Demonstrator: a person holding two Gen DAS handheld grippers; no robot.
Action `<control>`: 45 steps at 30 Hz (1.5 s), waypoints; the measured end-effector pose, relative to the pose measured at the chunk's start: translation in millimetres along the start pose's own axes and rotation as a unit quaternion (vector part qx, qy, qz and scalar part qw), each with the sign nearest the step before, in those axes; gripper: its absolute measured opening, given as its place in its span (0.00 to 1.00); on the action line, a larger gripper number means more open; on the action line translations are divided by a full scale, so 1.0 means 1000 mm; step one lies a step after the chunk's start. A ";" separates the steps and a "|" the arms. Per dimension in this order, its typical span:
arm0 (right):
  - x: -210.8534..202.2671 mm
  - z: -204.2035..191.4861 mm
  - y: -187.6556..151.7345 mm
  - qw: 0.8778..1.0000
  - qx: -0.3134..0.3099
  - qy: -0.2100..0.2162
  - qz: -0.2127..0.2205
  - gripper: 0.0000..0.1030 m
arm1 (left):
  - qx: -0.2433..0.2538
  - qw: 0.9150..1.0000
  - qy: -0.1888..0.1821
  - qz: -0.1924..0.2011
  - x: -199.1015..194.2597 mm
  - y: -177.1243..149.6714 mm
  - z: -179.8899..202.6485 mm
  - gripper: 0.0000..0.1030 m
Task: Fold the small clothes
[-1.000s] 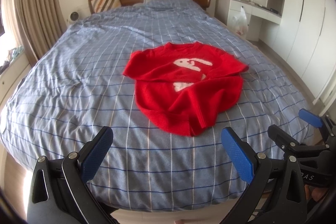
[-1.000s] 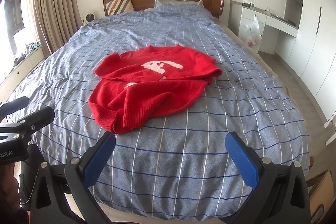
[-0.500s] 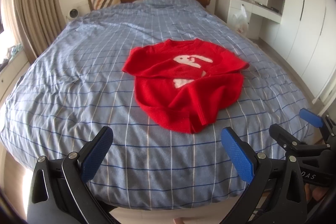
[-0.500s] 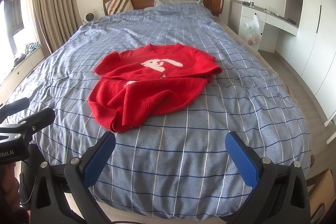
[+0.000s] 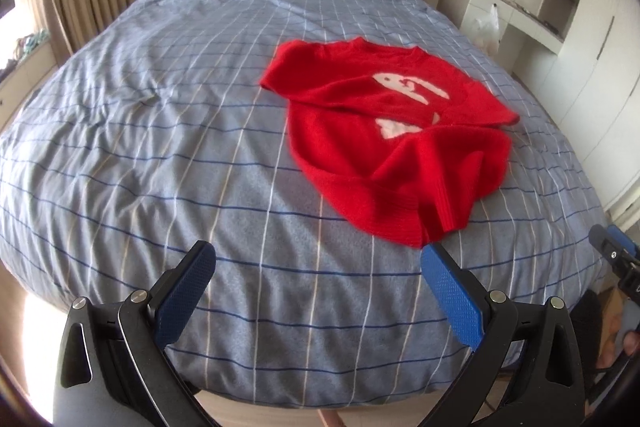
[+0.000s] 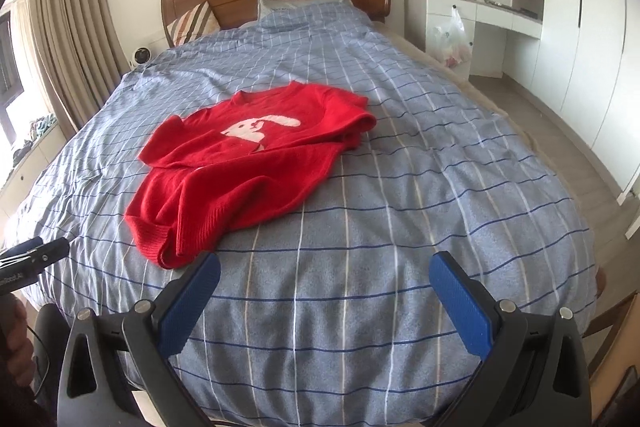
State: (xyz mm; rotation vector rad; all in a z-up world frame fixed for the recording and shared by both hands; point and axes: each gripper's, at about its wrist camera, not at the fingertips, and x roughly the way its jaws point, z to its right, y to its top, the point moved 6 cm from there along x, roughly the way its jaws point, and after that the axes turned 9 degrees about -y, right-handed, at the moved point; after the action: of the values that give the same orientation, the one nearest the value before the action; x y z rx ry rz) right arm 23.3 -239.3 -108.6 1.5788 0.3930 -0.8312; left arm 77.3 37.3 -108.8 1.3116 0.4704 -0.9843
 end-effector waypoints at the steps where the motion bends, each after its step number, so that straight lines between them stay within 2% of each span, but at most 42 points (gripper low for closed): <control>1: 0.008 -0.003 -0.001 1.000 0.002 0.020 -0.007 1.00 | -0.002 1.000 -0.007 -0.009 0.010 0.002 0.001 0.99; 3: 0.029 -0.017 0.000 0.996 0.011 0.085 -0.025 1.00 | -0.002 1.000 -0.015 -0.026 0.025 0.005 0.007 0.99; 5: 0.058 -0.033 0.004 0.981 0.040 0.180 -0.053 0.96 | -0.004 1.000 -0.015 -0.024 0.028 0.008 0.013 0.99; 6: 0.076 -0.038 0.005 0.971 0.065 0.217 -0.070 0.86 | -0.004 1.000 -0.016 -0.021 0.027 0.008 0.016 0.99; 7: 0.095 -0.041 0.006 0.964 0.089 0.235 -0.089 0.72 | -0.004 1.000 -0.019 -0.018 0.023 0.007 0.019 0.99; 9: 0.130 -0.043 0.004 0.955 0.122 0.241 -0.121 0.59 | 0.000 1.000 -0.020 -0.014 0.017 0.004 0.021 0.99; 11: 0.153 -0.050 0.001 0.949 0.138 0.249 -0.135 0.44 | 0.005 1.000 -0.005 -0.013 0.013 -0.002 0.016 0.99; 13: 0.164 -0.060 0.001 0.950 0.126 0.255 -0.126 0.03 | 0.007 1.000 0.013 -0.019 0.014 -0.008 0.007 0.99; 16: 0.158 -0.053 0.007 0.954 0.132 0.245 -0.109 0.03 | 0.004 0.999 0.031 -0.031 0.015 -0.016 -0.010 0.99; 17: 0.145 -0.043 0.013 0.954 0.137 0.248 -0.098 0.03 | 0.004 0.999 0.037 -0.029 0.012 -0.018 -0.016 0.99; 19: 0.112 -0.017 0.022 0.961 0.123 0.235 -0.079 0.03 | 0.006 0.998 0.052 -0.020 0.004 -0.020 -0.025 0.99; 20: 0.098 -0.001 0.025 0.967 0.108 0.219 -0.077 0.03 | 0.008 0.998 0.058 -0.015 0.001 -0.021 -0.029 0.99; 22: 0.082 0.028 0.023 0.980 0.079 0.162 -0.087 0.03 | 0.009 0.998 0.058 -0.009 -0.001 -0.021 -0.030 0.99; 24: 0.082 0.048 0.014 0.986 0.049 0.117 -0.110 0.05 | 0.008 0.999 0.043 -0.010 0.005 -0.022 -0.025 0.99; 26: 0.085 0.058 0.003 0.992 0.017 0.056 -0.116 0.11 | 0.005 0.999 0.028 -0.019 0.012 -0.022 -0.018 0.99; 27: 0.083 0.058 -0.002 0.994 0.001 0.030 -0.107 0.22 | 0.001 0.999 0.024 -0.025 0.015 -0.023 -0.016 0.99; 28: 0.080 0.053 -0.007 0.994 -0.011 0.025 -0.101 0.26 | -0.004 0.999 0.020 -0.029 0.017 -0.024 -0.014 0.99; 30: 0.068 0.031 -0.012 0.994 -0.012 0.063 -0.086 0.26 | -0.013 0.999 0.013 -0.030 0.015 -0.026 -0.015 0.99; 32: 0.053 -0.010 -0.018 0.987 -0.028 0.140 -0.078 0.26 | -0.010 0.999 0.020 -0.026 0.010 -0.026 -0.018 0.99; 34: 0.043 -0.065 -0.025 0.966 -0.054 0.238 -0.090 0.36 | -0.010 0.999 0.032 -0.018 0.004 -0.025 -0.024 0.99; 35: 0.043 -0.089 -0.028 0.954 -0.062 0.276 -0.098 0.38 | -0.014 0.999 0.034 -0.016 0.001 -0.024 -0.028 0.99; 36: 0.046 -0.110 -0.028 0.948 -0.068 0.295 -0.098 0.40 | -0.021 0.999 0.033 -0.012 -0.003 -0.023 -0.031 0.99; 37: 0.051 -0.126 -0.026 0.947 -0.074 0.299 -0.092 0.41 | -0.028 0.999 0.031 -0.008 -0.007 -0.022 -0.035 0.99; 39: 0.067 -0.151 -0.017 0.953 -0.078 0.285 -0.072 0.43 | -0.039 0.999 0.031 0.001 -0.015 -0.021 -0.041 0.99; 41: 0.089 -0.169 -0.012 0.956 -0.063 0.275 -0.083 0.43 | -0.044 0.998 0.037 0.009 -0.021 -0.021 -0.048 0.99; 42: 0.094 -0.178 -0.017 0.952 -0.058 0.284 -0.096 0.43 | -0.047 0.998 0.042 0.012 -0.023 -0.021 -0.053 0.99; 43: 0.094 -0.189 -0.022 0.943 -0.063 0.306 -0.112 0.43 | -0.050 0.998 0.046 0.014 -0.025 -0.020 -0.058 0.99; 44: 0.089 -0.203 -0.030 0.929 -0.074 0.339 -0.127 0.43 | -0.056 0.997 0.050 0.017 -0.026 -0.020 -0.064 0.99; 45: 0.075 -0.214 -0.038 0.906 -0.082 0.391 -0.138 0.43 | -0.064 0.996 0.052 0.019 -0.026 -0.020 -0.070 0.99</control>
State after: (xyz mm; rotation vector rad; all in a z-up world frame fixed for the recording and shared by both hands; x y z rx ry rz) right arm 109.6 -42.6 -189.4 1.6656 1.2533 -0.3135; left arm 63.0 113.3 -117.4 1.2556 0.5768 -0.8430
